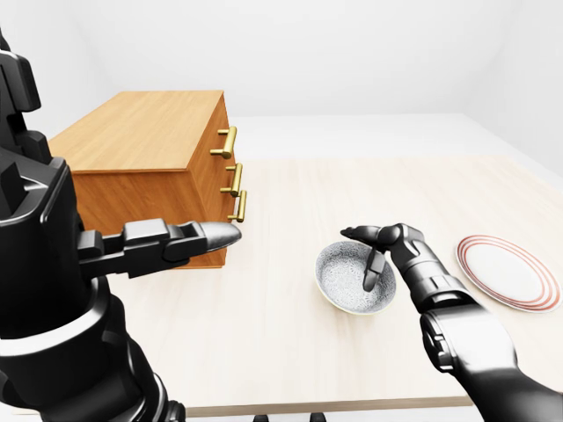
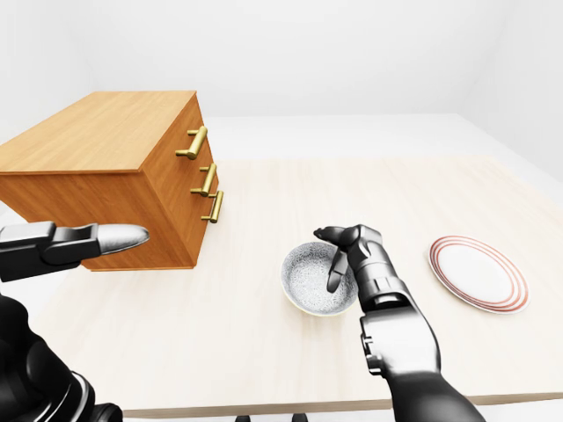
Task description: Put the bowl on top of the cabinet.
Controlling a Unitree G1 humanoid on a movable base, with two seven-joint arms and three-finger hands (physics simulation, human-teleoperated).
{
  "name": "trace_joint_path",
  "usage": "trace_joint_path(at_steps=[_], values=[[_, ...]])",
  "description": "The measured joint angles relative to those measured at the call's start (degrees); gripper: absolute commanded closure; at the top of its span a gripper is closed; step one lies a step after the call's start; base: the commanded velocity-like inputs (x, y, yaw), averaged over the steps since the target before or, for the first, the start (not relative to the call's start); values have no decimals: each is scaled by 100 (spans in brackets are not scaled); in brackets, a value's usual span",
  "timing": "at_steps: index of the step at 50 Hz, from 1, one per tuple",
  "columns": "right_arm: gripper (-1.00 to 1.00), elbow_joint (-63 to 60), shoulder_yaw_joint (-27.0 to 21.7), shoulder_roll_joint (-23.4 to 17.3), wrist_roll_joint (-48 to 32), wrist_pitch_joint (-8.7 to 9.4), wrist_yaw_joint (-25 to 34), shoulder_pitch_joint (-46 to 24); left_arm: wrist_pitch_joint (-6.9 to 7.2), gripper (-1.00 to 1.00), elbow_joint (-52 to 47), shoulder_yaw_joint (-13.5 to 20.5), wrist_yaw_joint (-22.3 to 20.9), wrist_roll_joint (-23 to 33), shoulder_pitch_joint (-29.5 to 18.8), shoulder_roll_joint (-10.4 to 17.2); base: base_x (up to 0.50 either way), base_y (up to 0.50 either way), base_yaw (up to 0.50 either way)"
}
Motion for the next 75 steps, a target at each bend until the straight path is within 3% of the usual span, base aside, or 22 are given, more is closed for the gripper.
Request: trace_joint_path(at_steps=[5, 6, 7, 10, 11, 33, 43, 58, 75], values=[[-100, 177, -9, 3, 32, 0, 0, -98, 0, -100, 1, 25, 11, -20, 23, 10, 0, 0, 0], [-89, 206, -9, 4, 39, 0, 0, -115, 0, -100, 3, 30, 13, -24, 26, 12, 0, 0, 0], [-32, 231, -18, 4, 45, 0, 0, -137, 0, -100, 5, 34, 16, -28, 30, 14, 0, 0, 0], [40, 276, -54, 11, 102, 0, 0, -197, 0, -100, 25, 45, 30, -40, 43, 19, 0, 0, 0], [100, 286, -61, 12, 119, 0, 0, -212, 0, -100, 31, 48, 34, -43, 46, 20, 0, 0, 0], [100, 74, -2, 111, 617, 0, 1, -284, 0, -100, 182, 117, 134, -155, 204, 7, 0, 0, 0], [100, -410, -368, 94, 1379, 0, -88, -578, 0, -100, 237, -1, 140, -51, 255, -55, 0, 0, 0], [100, -790, -1026, -507, 3511, 0, -2178, -1153, 0, -100, 255, -161, 26, 185, 247, -168, 0, 0, 0], [100, -147, -1217, -940, 4603, 0, -4129, -1405, 0, -100, 217, -294, -78, 310, 200, -263, 0, 0, 0]])
